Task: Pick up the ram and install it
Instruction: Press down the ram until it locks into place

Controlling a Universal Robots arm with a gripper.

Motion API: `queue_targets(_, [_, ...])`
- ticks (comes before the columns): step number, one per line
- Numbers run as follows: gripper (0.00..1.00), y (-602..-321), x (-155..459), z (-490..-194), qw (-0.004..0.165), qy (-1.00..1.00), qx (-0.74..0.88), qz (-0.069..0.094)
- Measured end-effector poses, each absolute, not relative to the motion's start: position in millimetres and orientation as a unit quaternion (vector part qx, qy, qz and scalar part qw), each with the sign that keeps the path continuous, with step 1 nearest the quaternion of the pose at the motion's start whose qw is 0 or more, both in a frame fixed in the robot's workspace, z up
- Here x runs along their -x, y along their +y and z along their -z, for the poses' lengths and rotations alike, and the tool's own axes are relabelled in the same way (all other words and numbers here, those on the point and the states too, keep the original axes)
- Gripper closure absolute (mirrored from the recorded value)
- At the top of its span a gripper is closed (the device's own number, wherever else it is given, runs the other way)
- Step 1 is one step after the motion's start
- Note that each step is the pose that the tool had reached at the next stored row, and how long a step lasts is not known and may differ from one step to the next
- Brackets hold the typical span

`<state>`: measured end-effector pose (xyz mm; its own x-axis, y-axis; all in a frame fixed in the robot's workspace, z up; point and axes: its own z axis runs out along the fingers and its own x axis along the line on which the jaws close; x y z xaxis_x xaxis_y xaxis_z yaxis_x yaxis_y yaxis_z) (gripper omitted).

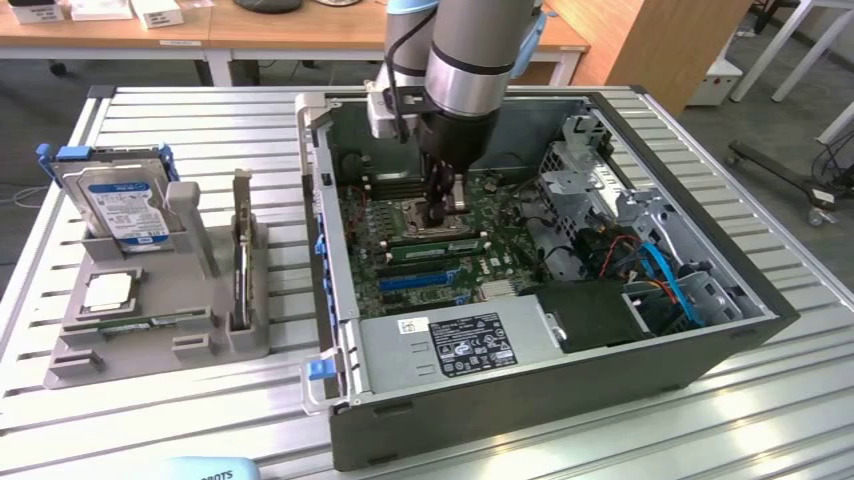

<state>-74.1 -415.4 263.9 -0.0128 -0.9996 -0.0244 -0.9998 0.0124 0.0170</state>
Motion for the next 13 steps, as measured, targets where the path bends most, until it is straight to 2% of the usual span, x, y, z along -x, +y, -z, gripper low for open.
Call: queue_targets(13, [0.90, -415, 49, -264, 0.003, 0.712, 0.703, -0.015])
